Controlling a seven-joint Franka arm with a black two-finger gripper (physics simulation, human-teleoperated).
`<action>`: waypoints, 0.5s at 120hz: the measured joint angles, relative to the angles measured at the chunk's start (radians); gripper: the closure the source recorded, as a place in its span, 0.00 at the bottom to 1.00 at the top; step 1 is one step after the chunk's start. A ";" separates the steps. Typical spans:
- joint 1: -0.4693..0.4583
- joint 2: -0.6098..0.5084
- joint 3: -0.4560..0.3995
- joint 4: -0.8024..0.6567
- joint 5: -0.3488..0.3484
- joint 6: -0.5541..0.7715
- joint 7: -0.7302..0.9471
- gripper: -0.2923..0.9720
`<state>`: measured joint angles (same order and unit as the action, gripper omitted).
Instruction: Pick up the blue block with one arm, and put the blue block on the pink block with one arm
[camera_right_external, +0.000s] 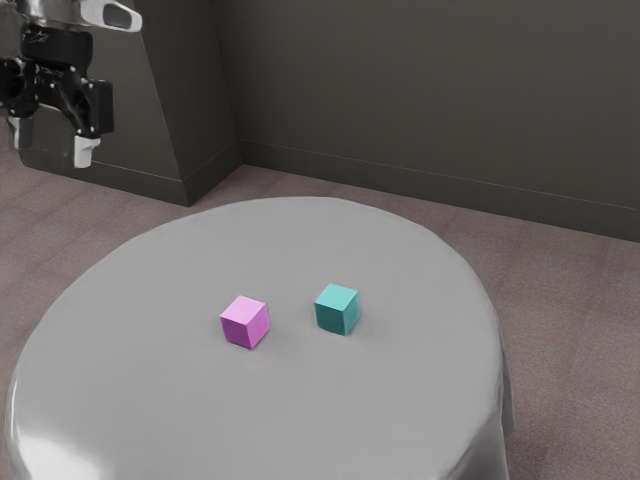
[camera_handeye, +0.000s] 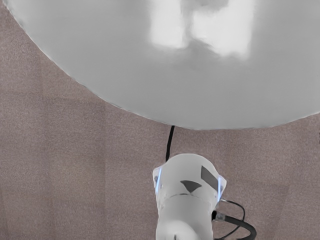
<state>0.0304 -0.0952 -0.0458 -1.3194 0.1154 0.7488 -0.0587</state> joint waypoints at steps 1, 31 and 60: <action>0.003 0.001 -0.004 -0.008 0.000 0.025 -0.003 0.23; -0.003 0.043 -0.138 -0.090 0.001 0.459 -0.095 0.23; -0.014 0.223 -0.264 -0.398 0.005 0.886 -0.159 0.23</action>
<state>0.0166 0.1281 -0.3097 -1.7172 0.1202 1.6347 -0.2182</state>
